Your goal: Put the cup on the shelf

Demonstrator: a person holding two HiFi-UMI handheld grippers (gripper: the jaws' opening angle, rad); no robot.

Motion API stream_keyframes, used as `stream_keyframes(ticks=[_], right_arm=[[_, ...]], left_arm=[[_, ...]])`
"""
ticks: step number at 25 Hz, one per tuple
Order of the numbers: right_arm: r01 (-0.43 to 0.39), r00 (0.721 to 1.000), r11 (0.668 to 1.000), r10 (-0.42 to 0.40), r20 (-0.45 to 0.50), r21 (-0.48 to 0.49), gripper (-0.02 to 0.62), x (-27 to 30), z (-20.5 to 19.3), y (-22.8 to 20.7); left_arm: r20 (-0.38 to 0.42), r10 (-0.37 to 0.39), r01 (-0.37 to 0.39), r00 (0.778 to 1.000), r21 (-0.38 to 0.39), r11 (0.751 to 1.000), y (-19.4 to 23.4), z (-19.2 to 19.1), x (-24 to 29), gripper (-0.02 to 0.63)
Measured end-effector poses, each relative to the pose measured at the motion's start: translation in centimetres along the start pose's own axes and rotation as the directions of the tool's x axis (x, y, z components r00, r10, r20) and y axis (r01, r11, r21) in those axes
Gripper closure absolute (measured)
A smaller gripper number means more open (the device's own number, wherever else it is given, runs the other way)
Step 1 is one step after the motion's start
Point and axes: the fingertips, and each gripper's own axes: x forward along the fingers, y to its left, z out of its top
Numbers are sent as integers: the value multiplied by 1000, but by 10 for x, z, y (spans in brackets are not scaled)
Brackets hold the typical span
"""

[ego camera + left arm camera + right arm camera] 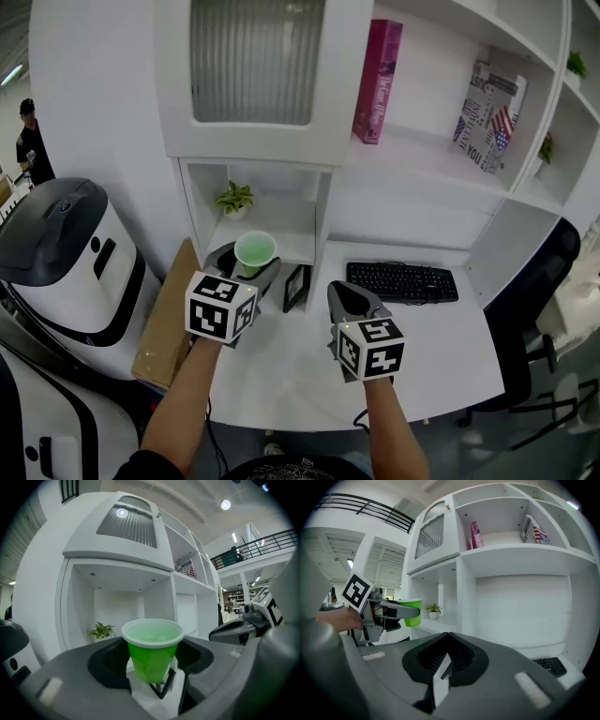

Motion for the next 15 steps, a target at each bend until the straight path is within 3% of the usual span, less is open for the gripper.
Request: stream_keyframes(ticks=[15], right_arm=[[25,1000,1000,-25,-11,9,572,21,-3,11]], left_arm=[[-2,-42,42,999,40,998,15,9,64,308]])
